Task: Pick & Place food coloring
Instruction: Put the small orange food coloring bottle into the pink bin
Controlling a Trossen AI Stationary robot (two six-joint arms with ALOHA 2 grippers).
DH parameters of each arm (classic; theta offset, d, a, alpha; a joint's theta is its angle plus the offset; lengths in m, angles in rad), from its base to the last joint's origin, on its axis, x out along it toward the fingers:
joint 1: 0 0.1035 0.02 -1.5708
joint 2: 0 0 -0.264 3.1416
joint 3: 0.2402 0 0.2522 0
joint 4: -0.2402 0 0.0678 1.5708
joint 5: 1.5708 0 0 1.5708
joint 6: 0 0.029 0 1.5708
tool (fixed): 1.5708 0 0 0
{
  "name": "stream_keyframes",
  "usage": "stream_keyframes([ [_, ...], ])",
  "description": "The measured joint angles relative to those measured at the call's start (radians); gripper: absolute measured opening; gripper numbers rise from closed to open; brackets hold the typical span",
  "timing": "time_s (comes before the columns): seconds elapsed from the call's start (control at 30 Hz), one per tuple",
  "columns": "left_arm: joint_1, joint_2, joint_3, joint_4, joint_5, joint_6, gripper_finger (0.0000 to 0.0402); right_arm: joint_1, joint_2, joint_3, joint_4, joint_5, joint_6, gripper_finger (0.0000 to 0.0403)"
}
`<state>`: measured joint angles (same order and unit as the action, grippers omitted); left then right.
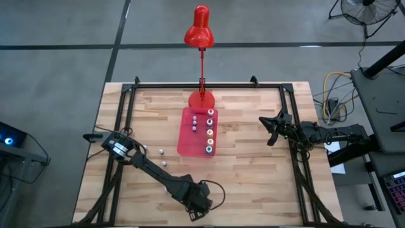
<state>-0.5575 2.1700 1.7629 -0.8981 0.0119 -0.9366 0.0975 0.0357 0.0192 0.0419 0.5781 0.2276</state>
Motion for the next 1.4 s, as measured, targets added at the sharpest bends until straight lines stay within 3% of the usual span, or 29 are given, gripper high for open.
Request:
stream_keyframes([
  [0.3, 0.003, -0.005, 0.004, -0.002, -0.008, 0.054, 0.0034, 0.0, 0.0, 0.0, 0.0, 0.0, 0.0, 0.0009],
  [0.7, 0.092, -0.134, 0.003, -0.148, -0.013, 0.21, 0.0035, 0.0, 0.001, 0.0, 0.0, 0.0, 0.0, 0.0009],
  [1.1, 0.314, -0.293, 0.0, -0.328, -0.057, 0.505, 0.0033, 0.0, 0.001, 0.0, 0.0, 0.0, 0.0, 0.0009],
  [1.4, 0.524, -0.308, -0.001, -0.361, -0.086, 0.512, 0.0033, 0.0, 0.001, 0.0, 0.0, 0.0, 0.0, 0.0009],
])
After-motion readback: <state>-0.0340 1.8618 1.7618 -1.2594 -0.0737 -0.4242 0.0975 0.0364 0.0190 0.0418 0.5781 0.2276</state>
